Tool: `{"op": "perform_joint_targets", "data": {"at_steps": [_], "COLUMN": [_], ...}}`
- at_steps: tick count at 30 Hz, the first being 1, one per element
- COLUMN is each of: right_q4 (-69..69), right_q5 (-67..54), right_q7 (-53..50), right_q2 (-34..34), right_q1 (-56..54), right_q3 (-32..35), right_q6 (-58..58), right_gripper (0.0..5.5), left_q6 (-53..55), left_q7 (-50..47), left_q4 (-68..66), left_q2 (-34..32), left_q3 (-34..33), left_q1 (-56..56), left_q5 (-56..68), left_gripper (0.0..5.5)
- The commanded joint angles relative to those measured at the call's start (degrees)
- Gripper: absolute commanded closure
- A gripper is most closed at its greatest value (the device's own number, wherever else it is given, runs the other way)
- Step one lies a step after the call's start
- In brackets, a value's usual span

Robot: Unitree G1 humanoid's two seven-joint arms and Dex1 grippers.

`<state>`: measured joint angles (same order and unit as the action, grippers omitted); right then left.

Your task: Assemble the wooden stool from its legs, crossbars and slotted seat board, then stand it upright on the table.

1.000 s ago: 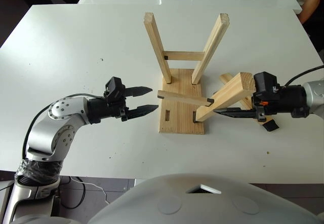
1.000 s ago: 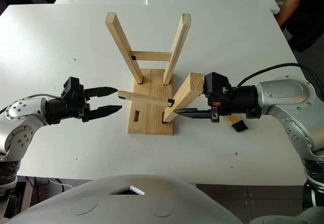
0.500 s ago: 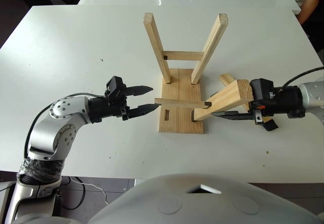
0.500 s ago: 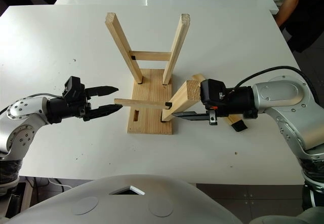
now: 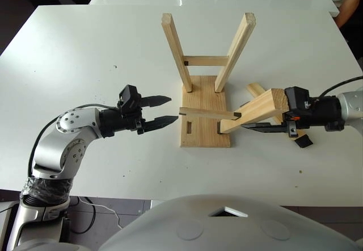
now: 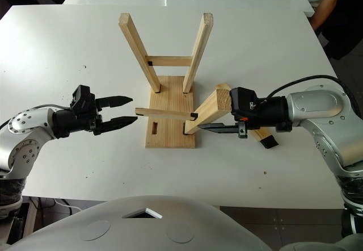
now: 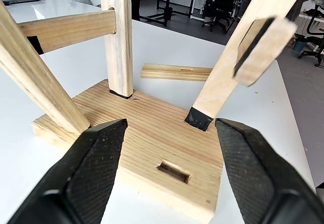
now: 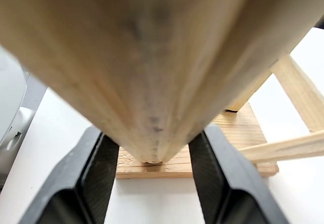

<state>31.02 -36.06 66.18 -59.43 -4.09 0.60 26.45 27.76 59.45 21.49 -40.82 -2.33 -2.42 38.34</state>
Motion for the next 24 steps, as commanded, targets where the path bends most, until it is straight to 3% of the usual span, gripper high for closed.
{"op": "perform_joint_targets", "data": {"at_steps": [1,7,17,24], "right_q4": [-1.7,-2.3,-15.0,-15.5], "right_q5": [2.2,3.3,14.8,13.6], "right_q7": [0.6,1.1,1.2,3.0], "right_q2": [-1.8,-1.2,4.7,2.9], "right_q1": [0.2,0.5,0.7,0.3], "right_q3": [-0.3,-2.1,-18.4,-19.4], "right_q6": [1.7,2.0,-2.9,-3.3], "right_gripper": [3.49,3.49,3.49,3.49], "left_q6": [-0.6,-0.4,0.0,-0.3], "left_q7": [0.0,0.0,0.9,1.5], "left_q4": [-0.3,-0.2,-1.3,-2.6], "left_q2": [-0.1,0.1,-0.1,-0.9], "left_q3": [-0.1,0.3,1.8,1.3], "left_q1": [0.3,0.6,2.7,2.4], "left_q5": [-1.0,-1.0,-1.3,-1.7], "left_gripper": [2.27,2.27,2.27,2.27]}}
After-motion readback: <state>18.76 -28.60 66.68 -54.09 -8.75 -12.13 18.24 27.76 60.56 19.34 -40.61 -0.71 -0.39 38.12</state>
